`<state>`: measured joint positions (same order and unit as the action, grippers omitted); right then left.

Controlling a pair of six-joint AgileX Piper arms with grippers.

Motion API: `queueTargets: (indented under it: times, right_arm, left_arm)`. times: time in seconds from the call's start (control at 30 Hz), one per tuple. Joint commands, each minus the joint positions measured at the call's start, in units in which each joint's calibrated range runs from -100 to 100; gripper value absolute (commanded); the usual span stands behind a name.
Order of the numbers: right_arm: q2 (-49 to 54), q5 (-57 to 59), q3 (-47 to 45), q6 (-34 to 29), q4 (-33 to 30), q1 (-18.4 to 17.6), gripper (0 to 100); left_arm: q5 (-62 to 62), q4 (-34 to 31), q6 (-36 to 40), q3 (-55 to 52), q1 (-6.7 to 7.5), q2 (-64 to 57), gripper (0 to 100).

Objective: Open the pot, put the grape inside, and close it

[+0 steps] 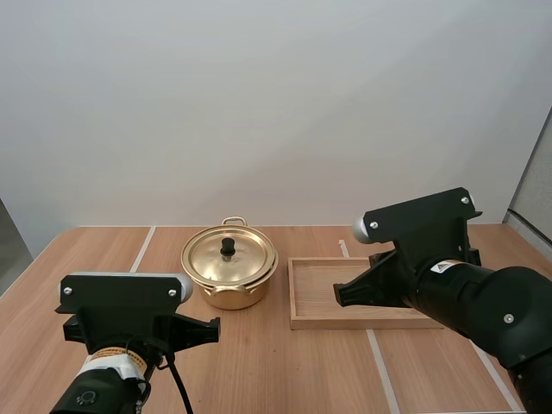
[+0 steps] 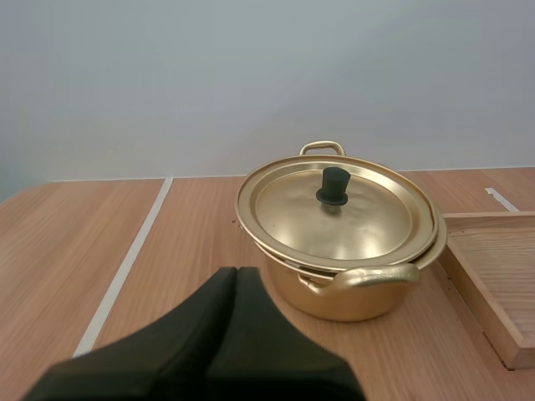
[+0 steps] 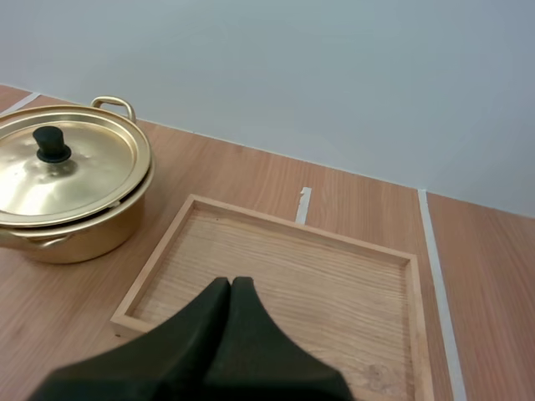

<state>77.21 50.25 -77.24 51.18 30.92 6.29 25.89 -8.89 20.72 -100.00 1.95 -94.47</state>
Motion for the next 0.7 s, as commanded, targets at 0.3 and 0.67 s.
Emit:
queueTargets:
  times: [0.3,0.67]
  right_arm:
    - [0.4,-6.9,-0.2,5.5,1.9,0.2,0]
    - [14.0,-22.3,-14.1,6.3,-6.5,-5.1,0]
  left_arm:
    - [-1.9,3.5,-1.3,0.0,-0.13,-0.3,0]
    - [-0.5,6.5,-9.0,0.0,-0.29,-0.6,0]
